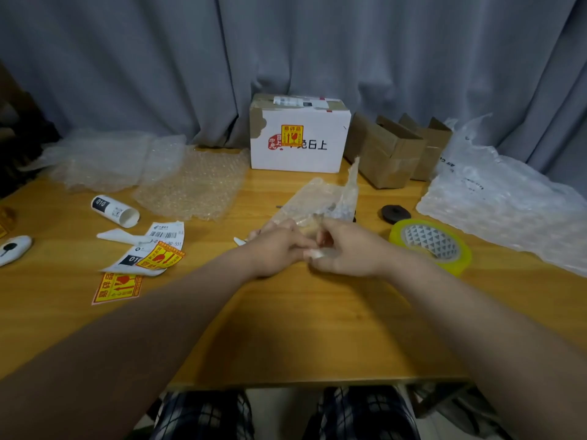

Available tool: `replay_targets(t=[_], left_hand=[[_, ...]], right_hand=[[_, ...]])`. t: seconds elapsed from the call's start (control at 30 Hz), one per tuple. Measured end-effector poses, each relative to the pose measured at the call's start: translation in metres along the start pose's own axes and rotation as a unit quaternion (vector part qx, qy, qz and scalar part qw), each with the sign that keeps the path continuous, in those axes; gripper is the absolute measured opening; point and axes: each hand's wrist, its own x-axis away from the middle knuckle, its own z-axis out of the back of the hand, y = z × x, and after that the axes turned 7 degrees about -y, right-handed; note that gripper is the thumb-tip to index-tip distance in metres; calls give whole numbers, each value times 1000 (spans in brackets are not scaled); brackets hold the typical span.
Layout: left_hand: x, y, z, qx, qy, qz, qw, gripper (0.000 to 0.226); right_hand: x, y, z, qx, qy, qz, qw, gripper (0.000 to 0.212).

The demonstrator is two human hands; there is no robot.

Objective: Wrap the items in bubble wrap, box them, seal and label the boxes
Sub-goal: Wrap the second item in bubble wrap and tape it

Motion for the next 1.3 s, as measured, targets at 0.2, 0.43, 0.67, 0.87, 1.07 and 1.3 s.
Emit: replay_targets(t=[0.2,0.43,0.67,0.87,1.07,1.3], left_hand=[[12,-4,2,100,103,-29,989,44],[42,-32,20,119,81,27,989,34],[44,-37,21,113,97,42,988,12],[33,-33,24,28,121,86,989,4],[21,-32,24,6,74,131,989,11],[16,-35,24,52,89,108,989,12]], right_hand=[[18,-2,-15,37,79,4,996,34],[23,-3,-23,63,132,14,989,27],[18,2,-26,-63,145,-4,987,25],[10,-2,-25,-113,178,-38,977,28],[5,2,-16,-126,179,-68,973,30],[-2,3,-26,-187,257,-120,941,21]])
